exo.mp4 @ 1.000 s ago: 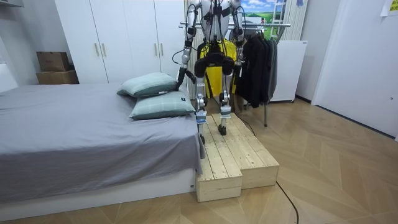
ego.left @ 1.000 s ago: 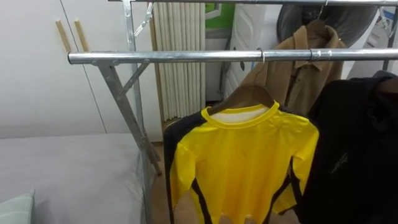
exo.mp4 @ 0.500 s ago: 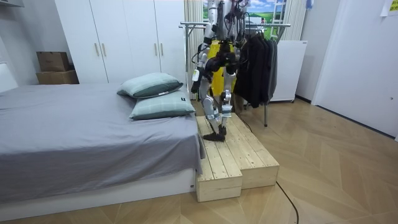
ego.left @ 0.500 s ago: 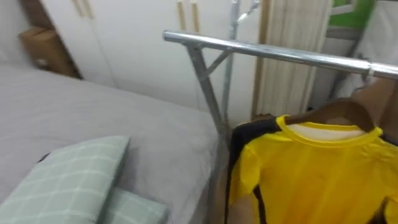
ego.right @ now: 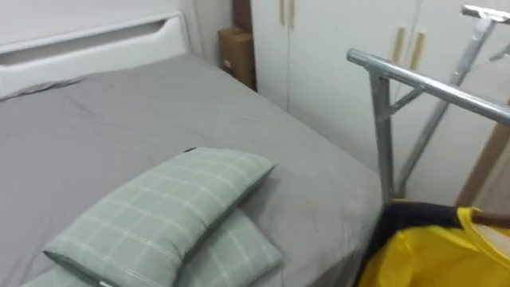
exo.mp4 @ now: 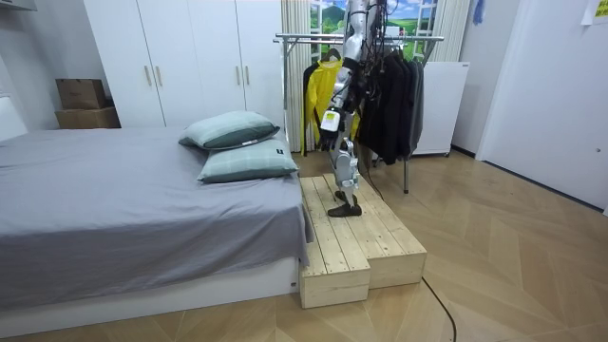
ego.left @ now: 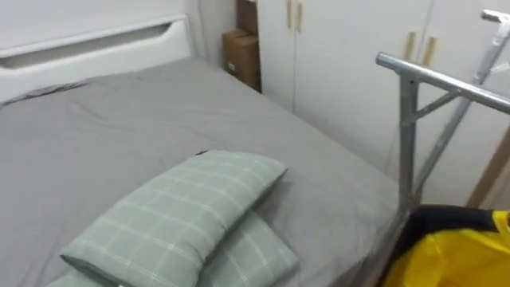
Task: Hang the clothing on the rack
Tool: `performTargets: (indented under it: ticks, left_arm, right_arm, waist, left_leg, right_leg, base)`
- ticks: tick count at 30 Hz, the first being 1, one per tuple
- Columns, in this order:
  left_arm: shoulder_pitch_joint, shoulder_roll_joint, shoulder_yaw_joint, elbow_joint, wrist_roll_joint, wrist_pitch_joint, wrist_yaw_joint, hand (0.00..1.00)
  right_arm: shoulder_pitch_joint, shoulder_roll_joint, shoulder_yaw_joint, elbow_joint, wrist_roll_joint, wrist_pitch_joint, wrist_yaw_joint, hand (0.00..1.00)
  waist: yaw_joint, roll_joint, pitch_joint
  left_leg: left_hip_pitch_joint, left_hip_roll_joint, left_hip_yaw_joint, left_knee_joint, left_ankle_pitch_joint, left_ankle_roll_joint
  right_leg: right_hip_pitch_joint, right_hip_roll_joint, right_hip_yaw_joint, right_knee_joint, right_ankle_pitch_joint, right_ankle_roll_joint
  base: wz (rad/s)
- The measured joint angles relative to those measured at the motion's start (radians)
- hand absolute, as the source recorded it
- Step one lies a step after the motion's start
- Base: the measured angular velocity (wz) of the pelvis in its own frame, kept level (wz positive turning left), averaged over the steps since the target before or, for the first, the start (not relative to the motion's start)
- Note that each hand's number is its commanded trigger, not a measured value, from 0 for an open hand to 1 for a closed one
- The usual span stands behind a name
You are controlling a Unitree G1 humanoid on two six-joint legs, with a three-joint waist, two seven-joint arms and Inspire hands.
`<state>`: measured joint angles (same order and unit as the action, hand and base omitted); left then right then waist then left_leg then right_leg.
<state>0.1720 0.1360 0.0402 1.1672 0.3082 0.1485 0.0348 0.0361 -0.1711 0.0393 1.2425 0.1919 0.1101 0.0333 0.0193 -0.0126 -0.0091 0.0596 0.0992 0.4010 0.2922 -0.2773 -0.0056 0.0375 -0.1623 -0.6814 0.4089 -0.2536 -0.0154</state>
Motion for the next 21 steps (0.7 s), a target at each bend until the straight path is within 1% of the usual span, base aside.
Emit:
performTargets:
  ticks: [1, 2, 3, 4, 5, 6, 7, 8, 9, 10, 11, 12, 13, 16, 17, 18, 19, 21]
  left_arm:
    - [0.019, 0.000, 0.020, 0.006, -0.002, 0.003, 0.003, 0.00]
    - [0.025, 0.003, 0.038, 0.010, -0.004, 0.004, 0.007, 0.00]
    - [0.037, 0.004, 0.044, 0.014, -0.006, 0.005, 0.010, 0.00]
    - [0.043, 0.002, 0.060, 0.023, -0.019, 0.005, 0.015, 0.00]
    - [0.059, 0.003, 0.070, 0.033, -0.024, 0.005, 0.014, 0.00]
    - [0.068, 0.003, 0.076, 0.038, -0.024, 0.005, 0.014, 0.00]
    - [0.079, 0.007, 0.081, 0.043, -0.024, 0.006, 0.014, 0.00]
    - [0.090, 0.010, 0.099, 0.043, -0.023, 0.007, 0.014, 0.00]
    - [0.095, 0.011, 0.102, 0.043, -0.023, 0.008, 0.014, 0.00]
    - [0.099, 0.011, 0.105, 0.043, -0.023, 0.008, 0.013, 0.00]
    - [0.099, 0.011, 0.108, 0.043, -0.025, 0.008, 0.013, 0.00]
    - [0.099, 0.011, 0.109, 0.043, -0.025, 0.008, 0.013, 0.00]
    - [0.098, 0.011, 0.112, 0.042, -0.036, 0.008, 0.016, 0.00]
    - [0.082, 0.008, 0.112, 0.042, -0.043, -0.004, 0.020, 0.00]
    - [0.068, 0.008, 0.112, 0.042, -0.043, -0.010, 0.022, 0.00]
    - [0.062, 0.008, 0.111, 0.042, -0.043, -0.015, 0.024, 0.00]
    - [0.059, 0.007, 0.109, 0.041, -0.043, -0.025, 0.026, 0.00]
    - [0.051, 0.005, 0.101, 0.040, -0.044, -0.027, 0.030, 0.00]
  right_arm:
    - [0.001, 0.004, -0.003, 0.000, 0.000, 0.000, -0.002, 0.00]
    - [0.005, 0.010, -0.006, -0.001, -0.001, 0.001, -0.005, 0.00]
    - [0.006, 0.012, -0.009, -0.001, -0.002, 0.002, -0.008, 0.00]
    - [0.005, 0.011, -0.021, -0.001, -0.005, 0.006, -0.010, 0.00]
    - [0.005, 0.011, -0.024, -0.002, -0.007, 0.012, -0.017, 0.00]
    - [0.006, 0.011, -0.024, -0.002, -0.009, 0.013, -0.021, 0.00]
    - [0.011, 0.012, -0.023, -0.001, -0.010, 0.013, -0.031, 0.00]
    - [0.013, 0.016, -0.026, -0.001, -0.014, 0.014, -0.035, 0.00]
    - [0.012, 0.016, -0.026, -0.001, -0.024, 0.013, -0.035, 0.00]
    - [0.007, 0.017, -0.026, -0.002, -0.049, 0.011, -0.035, 0.00]
    - [0.000, 0.018, -0.025, 0.000, -0.071, 0.010, -0.035, 0.00]
    - [-0.006, 0.019, -0.025, 0.001, -0.084, 0.010, -0.035, 0.00]
    - [-0.016, 0.021, -0.024, -0.001, -0.091, 0.008, -0.035, 0.00]
    - [-0.037, 0.021, -0.021, -0.008, -0.121, -0.013, -0.036, 0.00]
    - [-0.038, 0.021, -0.017, -0.017, -0.122, -0.023, -0.036, 0.00]
    - [-0.038, 0.021, -0.012, -0.019, -0.122, -0.027, -0.036, 0.00]
    - [-0.038, 0.021, 0.003, -0.021, -0.122, -0.032, -0.036, 0.00]
    - [-0.034, 0.021, 0.021, -0.020, -0.123, -0.036, -0.037, 0.00]
  waist:
    - [0.002, 0.006, 0.0034]
    - [-0.005, -0.001, 0.0014]
    - [-0.006, -0.004, 0.0022]
    - [-0.002, -0.006, 0.0031]
    - [0.007, -0.008, 0.0032]
    - [0.010, -0.009, 0.0032]
    - [0.012, -0.009, 0.0038]
    - [0.016, -0.014, 0.0065]
    - [0.017, -0.015, 0.0061]
    - [0.018, -0.017, 0.0064]
    - [0.020, -0.017, 0.0062]
    - [0.023, -0.017, 0.0066]
    - [0.024, -0.021, 0.0136]
    - [0.031, -0.022, 0.0209]
    - [0.041, -0.018, 0.0254]
    - [0.043, -0.019, 0.0272]
    - [0.043, -0.019, 0.0271]
    - [0.043, -0.020, 0.0271]
  left_leg:
    - [-0.003, -0.010, -0.041, 0.000, 0.003, 0.009]
    - [-0.011, -0.021, -0.083, 0.001, 0.009, 0.023]
    - [-0.016, -0.029, -0.102, 0.001, 0.013, 0.031]
    - [-0.021, -0.044, -0.134, -0.001, 0.019, 0.036]
    - [-0.025, -0.058, -0.167, 0.003, 0.020, 0.043]
    - [-0.028, -0.063, -0.180, 0.007, 0.018, 0.048]
    - [-0.037, -0.073, -0.215, 0.017, 0.015, 0.055]
    - [-0.039, -0.088, -0.250, 0.018, 0.019, 0.064]
    - [-0.043, -0.096, -0.265, 0.018, 0.021, 0.067]
    - [-0.052, -0.108, -0.292, 0.019, 0.024, 0.074]
    - [-0.064, -0.116, -0.307, 0.021, 0.029, 0.080]
    - [-0.069, -0.119, -0.312, 0.023, 0.031, 0.081]
    - [-0.076, -0.125, -0.321, 0.030, 0.031, 0.081]
    - [-0.100, -0.134, -0.324, 0.038, 0.029, 0.080]
    - [-0.102, -0.134, -0.321, 0.038, 0.029, 0.079]
    - [-0.101, -0.133, -0.321, 0.037, 0.029, 0.079]
    - [-0.099, -0.132, -0.321, 0.036, 0.029, 0.078]
    - [-0.095, -0.130, -0.322, 0.036, 0.029, 0.077]
  right_leg:
    - [0.016, 0.014, 0.058, -0.016, 0.010, 0.017]
    - [0.030, 0.026, 0.147, -0.034, 0.019, 0.032]
    - [0.035, 0.029, 0.185, -0.040, 0.022, 0.038]
    - [0.045, 0.032, 0.221, -0.050, 0.028, 0.048]
    - [0.054, 0.037, 0.234, -0.051, 0.032, 0.052]
    - [0.060, 0.036, 0.239, -0.052, 0.034, 0.055]
    - [0.074, 0.039, 0.256, -0.065, 0.040, 0.063]
    - [0.083, 0.044, 0.300, -0.089, 0.041, 0.064]
    - [0.087, 0.047, 0.329, -0.102, 0.040, 0.064]
    - [0.088, 0.053, 0.393, -0.127, 0.042, 0.064]
    - [0.093, 0.058, 0.447, -0.156, 0.049, 0.066]
    - [0.096, 0.059, 0.461, -0.168, 0.052, 0.070]
    - [0.110, 0.060, 0.461, -0.190, 0.056, 0.075]
    - [0.121, 0.062, 0.458, -0.226, 0.059, 0.079]
    - [0.123, 0.063, 0.459, -0.225, 0.059, 0.079]
    - [0.124, 0.064, 0.460, -0.225, 0.059, 0.079]
    - [0.128, 0.065, 0.460, -0.225, 0.059, 0.079]
    - [0.133, 0.067, 0.464, -0.227, 0.058, 0.079]
  base:
    - [0.94]
    - [1.03]
    - [0.99]
    - [0.81]
    - [0.77]
    - [0.80]
    - [0.86]
    - [0.83]
    - [0.77]
    - [0.65]
    - [0.55]
    - [0.37]
    - [0.25]
    - [0.10]
    - [0.00]
    - [0.00]
    - [0.04]
    - [0.04]
